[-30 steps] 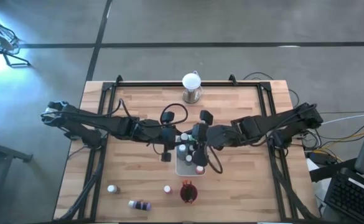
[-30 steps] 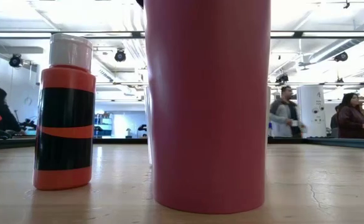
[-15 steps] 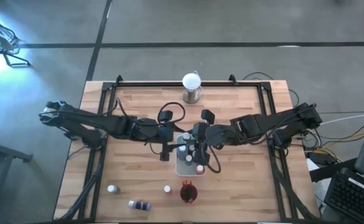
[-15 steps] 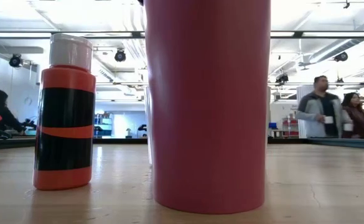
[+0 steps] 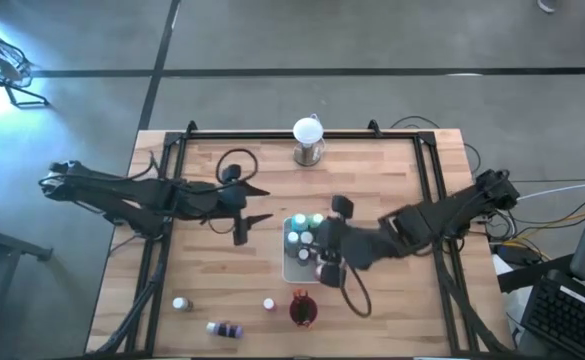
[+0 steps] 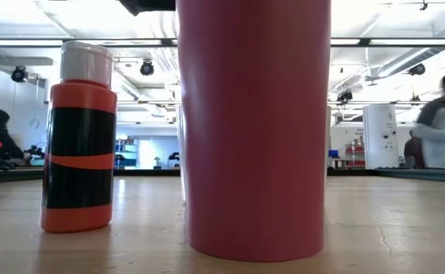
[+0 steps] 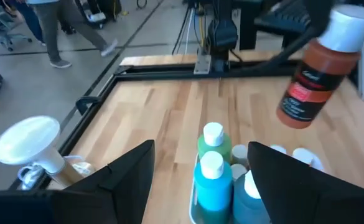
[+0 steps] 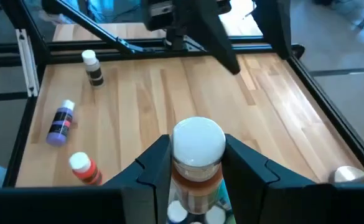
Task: Pick & Place Paint Supplies
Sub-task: Put the brown paint bottle into the white bin, then put the dark orange paint bottle into the white bin
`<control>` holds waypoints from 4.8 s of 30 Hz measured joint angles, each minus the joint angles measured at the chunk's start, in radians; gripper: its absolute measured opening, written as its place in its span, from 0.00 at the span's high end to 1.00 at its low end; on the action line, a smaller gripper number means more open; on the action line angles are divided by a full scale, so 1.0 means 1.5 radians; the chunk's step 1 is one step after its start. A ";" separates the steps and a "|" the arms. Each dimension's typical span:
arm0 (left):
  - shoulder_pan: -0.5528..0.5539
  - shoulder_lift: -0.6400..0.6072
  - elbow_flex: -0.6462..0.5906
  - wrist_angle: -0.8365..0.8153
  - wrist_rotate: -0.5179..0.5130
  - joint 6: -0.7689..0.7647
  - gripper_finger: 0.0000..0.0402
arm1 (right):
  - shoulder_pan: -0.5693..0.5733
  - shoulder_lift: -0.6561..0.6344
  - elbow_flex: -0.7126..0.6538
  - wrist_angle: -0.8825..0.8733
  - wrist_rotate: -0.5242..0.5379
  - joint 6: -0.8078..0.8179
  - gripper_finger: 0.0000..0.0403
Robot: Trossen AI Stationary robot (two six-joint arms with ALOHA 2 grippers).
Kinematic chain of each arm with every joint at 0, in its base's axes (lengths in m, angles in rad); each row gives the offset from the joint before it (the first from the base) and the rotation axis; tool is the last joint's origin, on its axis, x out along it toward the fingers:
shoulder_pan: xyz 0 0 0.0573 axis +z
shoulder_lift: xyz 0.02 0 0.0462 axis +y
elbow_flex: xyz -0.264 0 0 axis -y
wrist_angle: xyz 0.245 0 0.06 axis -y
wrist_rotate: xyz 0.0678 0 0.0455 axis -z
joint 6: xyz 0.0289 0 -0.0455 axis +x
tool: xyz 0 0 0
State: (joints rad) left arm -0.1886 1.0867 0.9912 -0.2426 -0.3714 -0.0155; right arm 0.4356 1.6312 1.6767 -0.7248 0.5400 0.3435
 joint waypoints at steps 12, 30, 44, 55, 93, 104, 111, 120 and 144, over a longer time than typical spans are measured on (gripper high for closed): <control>0.001 -0.085 -0.120 0.151 0.002 -0.015 0.35 | 0.090 0.057 -0.003 -0.001 0.065 0.166 0.73; 0.001 -0.095 -0.118 0.156 0.002 -0.005 0.35 | 0.097 0.075 -0.088 -0.001 0.126 0.226 0.73; 0.002 -0.095 -0.118 0.157 -0.013 0.001 0.35 | 0.070 0.074 -0.160 0.089 0.090 0.188 0.73; 0.003 -0.095 -0.119 0.157 -0.013 0.009 0.35 | 0.070 0.063 -0.244 0.195 0.076 0.184 0.73; 0.003 -0.095 -0.119 0.167 -0.028 0.007 0.35 | 0.069 0.051 -0.449 0.437 0.065 0.191 0.73; 0.003 -0.095 -0.119 0.167 -0.028 0.007 0.35 | 0.070 0.051 -0.452 0.431 0.056 0.190 0.65; 0.003 -0.095 -0.119 0.167 -0.028 0.007 0.35 | 0.070 0.051 -0.453 0.421 0.056 0.190 0.70; 0.003 -0.095 -0.119 0.167 -0.028 0.007 0.35 | 0.068 0.053 -0.453 0.415 0.057 0.190 0.61; 0.003 -0.108 -0.119 0.141 0.030 0.001 0.35 | 0.072 -0.060 -0.361 0.145 -0.048 0.226 0.66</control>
State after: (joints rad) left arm -0.1844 0.9252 0.8131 -0.0306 -0.3261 -0.0134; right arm 0.5434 1.5412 1.1350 -0.5066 0.4681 0.6827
